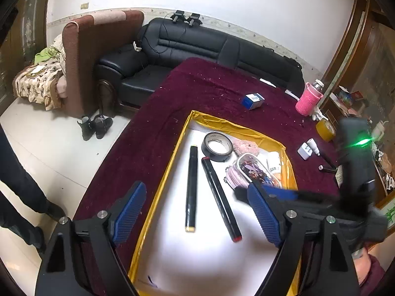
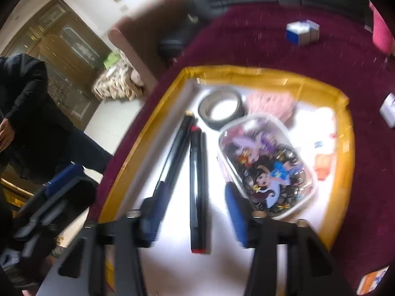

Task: Organize objects
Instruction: 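Lower both markers into the tray and open both tools, then move both open tools back over the table toward the white plug adapter, then grasp the white plug adapter with the left tool, then hold the plug adapter in the left tool while the right tool grasps the white bottle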

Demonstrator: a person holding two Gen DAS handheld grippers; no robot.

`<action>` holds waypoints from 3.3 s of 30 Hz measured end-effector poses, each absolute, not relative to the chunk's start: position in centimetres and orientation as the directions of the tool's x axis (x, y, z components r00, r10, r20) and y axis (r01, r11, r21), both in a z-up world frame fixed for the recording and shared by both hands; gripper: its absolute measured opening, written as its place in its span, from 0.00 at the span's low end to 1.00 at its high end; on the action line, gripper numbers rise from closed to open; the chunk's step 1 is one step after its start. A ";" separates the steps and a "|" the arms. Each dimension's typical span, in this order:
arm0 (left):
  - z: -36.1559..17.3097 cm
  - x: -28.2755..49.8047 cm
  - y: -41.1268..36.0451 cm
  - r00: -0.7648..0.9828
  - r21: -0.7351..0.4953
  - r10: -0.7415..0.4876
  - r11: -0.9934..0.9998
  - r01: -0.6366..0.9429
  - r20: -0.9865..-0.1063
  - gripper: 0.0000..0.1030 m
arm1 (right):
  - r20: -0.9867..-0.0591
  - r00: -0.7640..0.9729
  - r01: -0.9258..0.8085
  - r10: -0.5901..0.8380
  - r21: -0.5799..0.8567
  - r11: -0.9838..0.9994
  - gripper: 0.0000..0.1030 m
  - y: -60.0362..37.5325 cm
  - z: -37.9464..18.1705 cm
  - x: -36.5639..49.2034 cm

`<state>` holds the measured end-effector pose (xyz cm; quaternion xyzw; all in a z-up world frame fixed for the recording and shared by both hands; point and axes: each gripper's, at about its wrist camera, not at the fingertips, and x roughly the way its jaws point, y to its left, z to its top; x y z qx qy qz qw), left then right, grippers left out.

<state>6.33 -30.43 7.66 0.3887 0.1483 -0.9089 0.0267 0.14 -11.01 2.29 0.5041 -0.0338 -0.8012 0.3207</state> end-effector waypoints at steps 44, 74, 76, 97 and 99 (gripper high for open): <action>7.8 -3.0 -4.4 -0.676 -0.068 0.168 -0.983 -0.171 -0.718 0.84 | -0.600 -0.797 -0.149 -0.064 0.298 -0.943 1.00 29.9 3.4 -3.9; -0.6 -17.3 4.2 -0.620 0.201 0.044 -0.926 -0.319 -0.784 0.38 | -0.631 -0.742 -0.125 -0.225 0.461 -0.878 1.00 32.0 0.1 -4.9; 0.2 -16.0 3.3 -0.613 0.157 0.065 -0.940 -0.302 -0.787 0.38 | -0.631 -0.743 -0.123 -0.222 0.455 -0.882 1.00 31.9 0.2 -4.9; 4.5 0.4 -4.3 -0.650 -0.152 0.255 -0.966 -0.211 -0.716 0.38 | -0.735 -0.608 0.129 -0.299 0.280 -0.951 1.00 22.4 4.4 -10.2; 4.5 1.1 -4.8 -0.653 -0.162 0.263 -0.964 -0.212 -0.711 0.38 | -0.777 -0.576 0.156 -0.254 0.201 -0.967 1.00 20.3 4.3 -13.1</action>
